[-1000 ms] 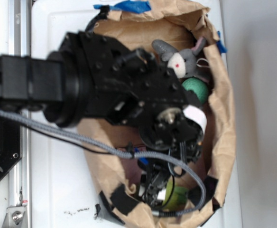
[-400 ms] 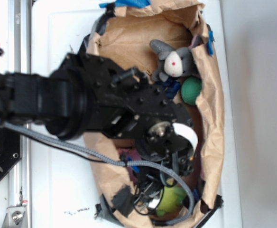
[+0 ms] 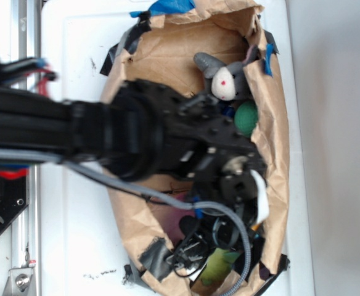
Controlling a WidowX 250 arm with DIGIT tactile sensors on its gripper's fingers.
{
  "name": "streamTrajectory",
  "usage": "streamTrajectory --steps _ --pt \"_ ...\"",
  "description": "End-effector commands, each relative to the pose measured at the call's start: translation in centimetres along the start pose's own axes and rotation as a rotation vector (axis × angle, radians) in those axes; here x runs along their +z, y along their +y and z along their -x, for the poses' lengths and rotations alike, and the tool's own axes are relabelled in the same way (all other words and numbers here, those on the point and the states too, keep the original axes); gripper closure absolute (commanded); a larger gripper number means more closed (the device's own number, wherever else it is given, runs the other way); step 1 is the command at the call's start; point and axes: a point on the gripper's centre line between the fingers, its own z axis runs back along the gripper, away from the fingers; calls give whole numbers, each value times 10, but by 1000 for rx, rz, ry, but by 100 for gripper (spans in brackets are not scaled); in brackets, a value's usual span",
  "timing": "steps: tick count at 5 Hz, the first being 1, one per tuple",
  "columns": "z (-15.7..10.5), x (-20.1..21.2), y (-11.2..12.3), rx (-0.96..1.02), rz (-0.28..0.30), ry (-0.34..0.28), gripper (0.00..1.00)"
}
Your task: Grab the green animal.
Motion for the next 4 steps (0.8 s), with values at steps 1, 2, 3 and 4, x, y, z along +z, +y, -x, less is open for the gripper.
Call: streamTrajectory --steps 1,2,3,4 --pt "7 -10 -10 -37 42 20 24" --pt "11 -14 -6 -15 21 22 100" --pt "14 -15 -4 0 13 24 100" --pt "14 -11 -5 10 1 17 100"
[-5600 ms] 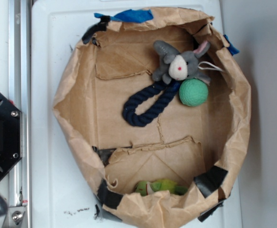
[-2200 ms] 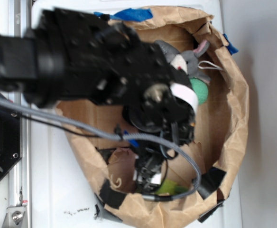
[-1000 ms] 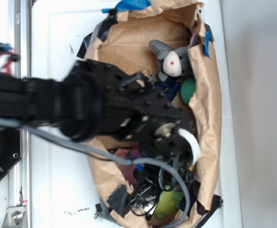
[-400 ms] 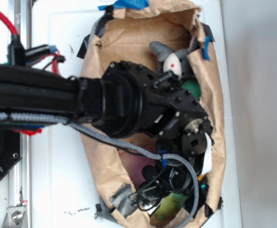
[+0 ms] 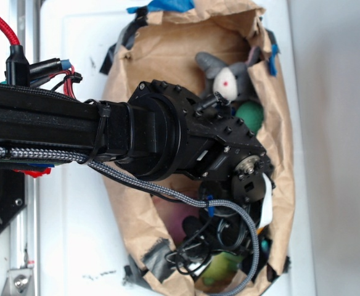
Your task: Grab the green animal.
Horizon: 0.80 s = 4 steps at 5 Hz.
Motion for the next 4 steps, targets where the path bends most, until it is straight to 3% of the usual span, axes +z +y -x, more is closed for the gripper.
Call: streamTrajectory --steps 1,3,4 --pt "13 10 -1 88 -67 2 100" --pt "42 67 24 309 -269 -53 100" --pt "48 87 29 375 -329 -69 100"
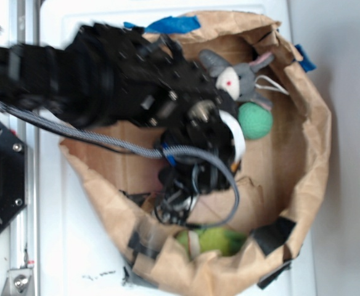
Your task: Grab the green animal.
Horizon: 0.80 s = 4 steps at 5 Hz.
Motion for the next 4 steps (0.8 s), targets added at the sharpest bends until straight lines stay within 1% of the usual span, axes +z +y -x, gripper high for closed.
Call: streamTrajectory --steps 1,2,3,4 --pt "-5 43 -1 65 -36 -97 100" --pt "-15 38 -13 22 83 -108 0" --pt "-25 20 -20 -13 104 -106 0" --pt "-32 1 -37 -46 193 -80 0"
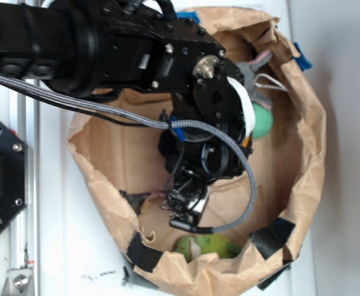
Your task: Grab the green animal.
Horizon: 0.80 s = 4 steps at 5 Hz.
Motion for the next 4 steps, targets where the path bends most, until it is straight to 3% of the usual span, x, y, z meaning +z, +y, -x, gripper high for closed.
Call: streamTrajectory --steps 1,3,4 --pt "-12 -25 -45 -139 117 18 0" --pt "-9 -32 -75 -215 173 14 0" --pt "-4 -52 -78 -253 144 55 0"
